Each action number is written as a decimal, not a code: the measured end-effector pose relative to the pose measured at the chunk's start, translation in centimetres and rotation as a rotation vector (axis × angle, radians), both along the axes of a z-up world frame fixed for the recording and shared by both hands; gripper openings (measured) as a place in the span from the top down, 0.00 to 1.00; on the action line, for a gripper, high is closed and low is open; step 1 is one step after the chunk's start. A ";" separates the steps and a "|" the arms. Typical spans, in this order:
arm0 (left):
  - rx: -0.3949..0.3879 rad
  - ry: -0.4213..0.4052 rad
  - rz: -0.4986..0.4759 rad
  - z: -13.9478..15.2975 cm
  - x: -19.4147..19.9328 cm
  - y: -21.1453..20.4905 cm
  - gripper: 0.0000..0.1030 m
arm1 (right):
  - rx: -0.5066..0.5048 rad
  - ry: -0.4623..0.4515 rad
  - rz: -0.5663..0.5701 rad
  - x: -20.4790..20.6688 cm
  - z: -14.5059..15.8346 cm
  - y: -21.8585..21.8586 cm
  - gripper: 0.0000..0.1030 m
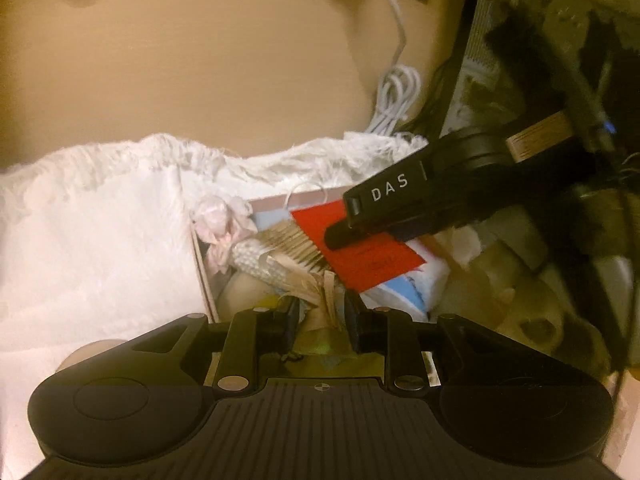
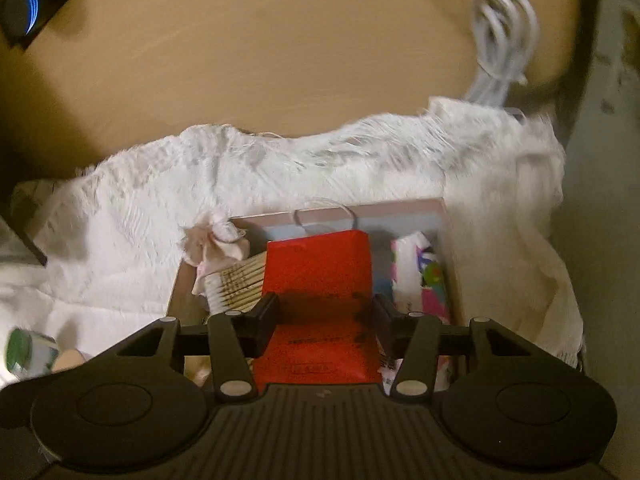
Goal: Organize soft objects
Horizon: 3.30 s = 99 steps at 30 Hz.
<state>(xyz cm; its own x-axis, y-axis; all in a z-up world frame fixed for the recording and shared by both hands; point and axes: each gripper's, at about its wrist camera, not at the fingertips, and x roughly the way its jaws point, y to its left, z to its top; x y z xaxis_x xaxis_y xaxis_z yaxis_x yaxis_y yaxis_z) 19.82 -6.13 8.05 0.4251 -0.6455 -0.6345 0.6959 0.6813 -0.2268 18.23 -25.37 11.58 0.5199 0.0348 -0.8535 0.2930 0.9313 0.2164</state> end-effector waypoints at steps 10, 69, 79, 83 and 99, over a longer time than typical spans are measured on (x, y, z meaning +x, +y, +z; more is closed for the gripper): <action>-0.019 0.099 -0.022 -2.0 0.7 -0.8 0.76 | 0.028 -0.096 -0.083 -3.5 2.5 -1.2 0.47; -0.002 0.080 0.455 -0.7 -10.6 18.0 0.75 | -0.304 -0.230 0.602 -17.2 -1.8 14.1 0.56; 0.090 0.119 0.438 -2.5 -10.3 15.3 0.75 | -0.268 -0.327 0.374 -12.4 2.6 9.7 0.58; 0.111 0.128 0.479 -2.8 -10.8 14.7 0.75 | -0.245 -0.247 0.343 -10.8 1.0 7.9 0.58; 0.155 -0.009 0.713 -6.0 -18.8 8.5 0.74 | -0.149 -0.125 0.552 -17.4 -5.3 8.6 0.26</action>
<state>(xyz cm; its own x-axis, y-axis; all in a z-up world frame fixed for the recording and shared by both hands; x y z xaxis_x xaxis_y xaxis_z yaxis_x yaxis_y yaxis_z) 1.05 2.36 2.06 0.7143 -0.1132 -0.6906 0.0725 0.9935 -0.0878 0.82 -16.76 6.26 0.5558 0.2130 -0.8036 -0.2635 0.9619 0.0727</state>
